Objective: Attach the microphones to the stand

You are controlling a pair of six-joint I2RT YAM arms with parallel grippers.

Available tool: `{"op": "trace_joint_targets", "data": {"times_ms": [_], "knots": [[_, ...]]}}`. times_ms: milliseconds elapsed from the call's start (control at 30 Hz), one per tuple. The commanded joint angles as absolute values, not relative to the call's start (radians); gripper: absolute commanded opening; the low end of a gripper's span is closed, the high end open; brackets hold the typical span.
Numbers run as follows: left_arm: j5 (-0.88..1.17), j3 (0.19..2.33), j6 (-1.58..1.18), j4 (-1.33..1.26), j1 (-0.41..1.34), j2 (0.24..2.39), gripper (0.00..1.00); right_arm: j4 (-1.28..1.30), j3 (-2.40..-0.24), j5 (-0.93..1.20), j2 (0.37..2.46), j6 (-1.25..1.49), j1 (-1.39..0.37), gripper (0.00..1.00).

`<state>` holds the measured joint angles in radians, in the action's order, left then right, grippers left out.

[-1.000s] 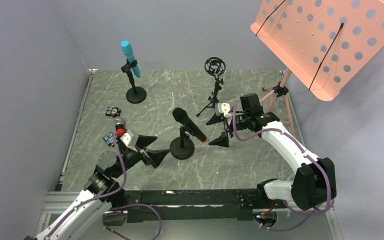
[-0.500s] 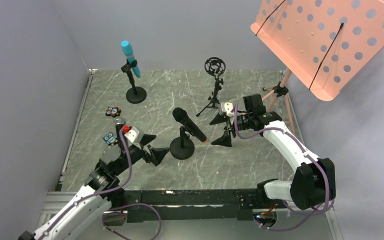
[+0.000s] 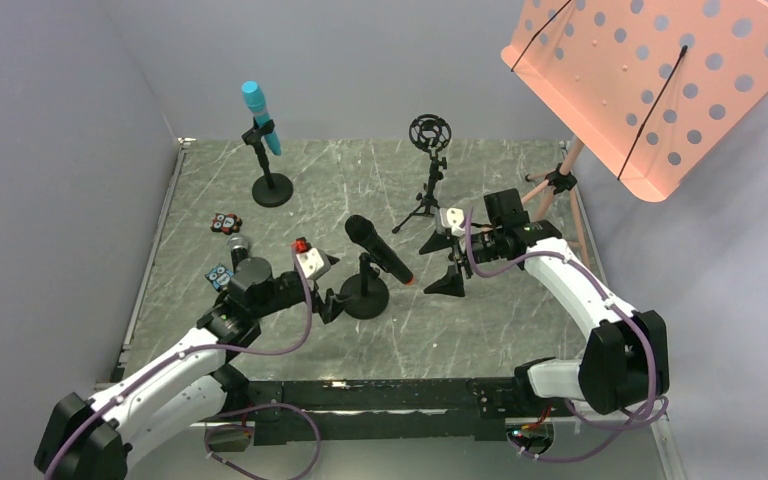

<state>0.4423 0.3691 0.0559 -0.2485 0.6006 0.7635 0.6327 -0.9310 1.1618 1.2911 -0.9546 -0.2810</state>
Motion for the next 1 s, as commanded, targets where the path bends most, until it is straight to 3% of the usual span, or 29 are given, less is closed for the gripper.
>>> {"op": "trace_joint_targets", "data": {"times_ms": [0,167,467,667,967], "knots": [[0.525,0.395,0.132,-0.371,0.595,0.858,0.99,0.689,-0.989,1.210,1.324,-1.043,-0.281,0.95],[0.624,0.379,0.111,-0.513,0.521,0.949,0.96,0.795,-1.028,1.209,1.374,-1.132,-0.316,0.96],[0.912,0.464,-0.057,-0.767,0.426,1.191,0.79,0.764,-1.013,1.179,1.344,-1.122,-0.330,0.96],[0.937,0.472,-0.104,-0.865,0.427,1.254,0.75,0.783,-1.020,1.178,1.349,-1.138,-0.329,0.95],[0.977,0.526,-0.154,-0.898,0.429,1.337,0.60,0.791,-1.025,1.174,1.349,-1.147,-0.330,0.95]]}}
